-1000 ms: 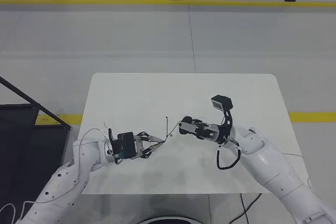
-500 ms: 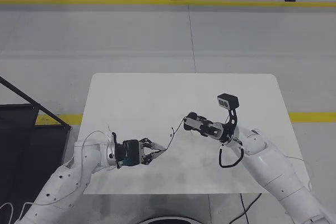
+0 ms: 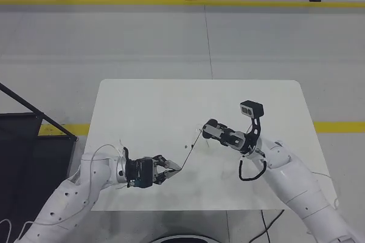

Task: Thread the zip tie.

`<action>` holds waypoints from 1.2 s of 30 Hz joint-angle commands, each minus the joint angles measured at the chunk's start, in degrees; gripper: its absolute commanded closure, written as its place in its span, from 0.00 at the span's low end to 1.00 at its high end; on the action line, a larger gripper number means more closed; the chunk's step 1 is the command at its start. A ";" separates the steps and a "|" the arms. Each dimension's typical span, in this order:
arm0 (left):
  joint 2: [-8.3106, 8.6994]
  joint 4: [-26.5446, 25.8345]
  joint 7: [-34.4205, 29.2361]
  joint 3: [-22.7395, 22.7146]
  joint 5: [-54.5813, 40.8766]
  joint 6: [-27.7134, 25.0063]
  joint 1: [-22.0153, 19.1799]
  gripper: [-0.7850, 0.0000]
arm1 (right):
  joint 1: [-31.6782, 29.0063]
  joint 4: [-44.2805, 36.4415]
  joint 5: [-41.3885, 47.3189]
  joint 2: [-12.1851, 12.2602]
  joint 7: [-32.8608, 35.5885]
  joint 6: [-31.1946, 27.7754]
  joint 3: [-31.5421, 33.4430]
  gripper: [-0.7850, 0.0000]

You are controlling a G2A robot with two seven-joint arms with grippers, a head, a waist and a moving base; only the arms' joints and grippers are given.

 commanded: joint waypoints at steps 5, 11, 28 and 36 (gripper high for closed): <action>0.33 0.07 0.12 0.20 0.06 0.24 -0.07 1.00 | -0.53 -0.18 -0.53 -0.28 0.00 0.00 0.77 1.00; 0.39 0.60 -0.69 -0.04 -2.52 1.84 0.12 1.00 | -0.07 -0.22 -1.86 -0.40 0.00 0.00 -0.33 1.00; -0.36 1.09 -8.92 0.71 -12.22 3.71 -1.32 0.00 | -0.81 -2.87 -5.25 1.45 0.00 0.00 0.43 1.00; -0.35 1.29 -10.20 0.42 -14.05 3.64 -1.52 0.00 | -2.54 -4.59 -5.33 2.17 0.00 0.00 2.43 1.00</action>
